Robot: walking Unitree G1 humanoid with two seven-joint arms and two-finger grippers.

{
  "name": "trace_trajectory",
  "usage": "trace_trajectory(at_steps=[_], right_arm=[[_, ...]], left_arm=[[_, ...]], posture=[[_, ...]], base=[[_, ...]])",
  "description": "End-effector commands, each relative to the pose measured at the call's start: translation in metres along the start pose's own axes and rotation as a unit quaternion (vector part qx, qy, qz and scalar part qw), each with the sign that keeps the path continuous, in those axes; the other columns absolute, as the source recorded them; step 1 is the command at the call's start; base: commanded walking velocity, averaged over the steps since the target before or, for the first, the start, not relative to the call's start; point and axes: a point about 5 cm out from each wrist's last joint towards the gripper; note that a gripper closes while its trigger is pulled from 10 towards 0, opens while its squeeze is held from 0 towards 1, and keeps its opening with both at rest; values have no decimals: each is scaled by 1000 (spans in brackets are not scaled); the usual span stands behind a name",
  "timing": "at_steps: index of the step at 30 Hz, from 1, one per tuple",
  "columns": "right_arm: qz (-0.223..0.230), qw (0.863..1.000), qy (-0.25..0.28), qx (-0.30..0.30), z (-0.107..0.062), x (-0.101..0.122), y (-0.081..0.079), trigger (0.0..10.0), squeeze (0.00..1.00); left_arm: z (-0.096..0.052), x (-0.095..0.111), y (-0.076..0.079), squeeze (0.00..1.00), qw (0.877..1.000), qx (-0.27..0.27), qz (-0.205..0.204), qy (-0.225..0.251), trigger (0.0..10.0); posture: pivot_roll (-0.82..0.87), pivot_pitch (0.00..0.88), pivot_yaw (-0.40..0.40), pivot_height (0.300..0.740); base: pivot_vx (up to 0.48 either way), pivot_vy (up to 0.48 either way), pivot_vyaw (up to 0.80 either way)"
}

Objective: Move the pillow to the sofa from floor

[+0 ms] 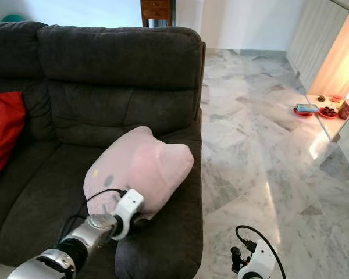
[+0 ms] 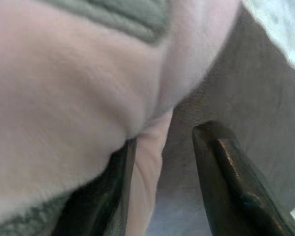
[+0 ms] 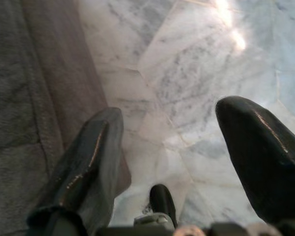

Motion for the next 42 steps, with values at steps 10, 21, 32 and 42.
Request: trace_trajectory(at_steps=[10, 21, 32, 42], right_arm=[[-1, 1000, 0, 12, 2, 2, -5, 10000, 0], [-4, 1000, -3, 22, 2, 3, -7, 10000, 0], [-4, 1000, -2, 20, 2, 3, -6, 10000, 0], [-4, 1000, 0, 19, 3, 5, -6, 10000, 0]], left_arm=[[-46, -30, 13, 0, 993, -107, 40, -13, 10000], [-69, -62, 12, 0, 991, -56, 81, -95, 10000], [-72, -27, 15, 0, 998, -37, -38, 44, 10000], [-84, 33, -6, 0, 980, -9, -73, 186, 10000]], posture=[[29, 0, -26, 740], [51, 0, -35, 740], [40, 0, -36, 740], [43, 0, -40, 740]], base=[[0, 0, 0], [0, 0, 0], [0, 0, 0], [0, 0, 0]])
Point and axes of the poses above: a point about 5 cm out from each wrist's last joint towards the gripper, its own z axis pointing out of the wrist towards the gripper, its own x axis along the axis of the wrist's last joint, y = z × x, and after that the axes turned 8 degrees about z, right-handed
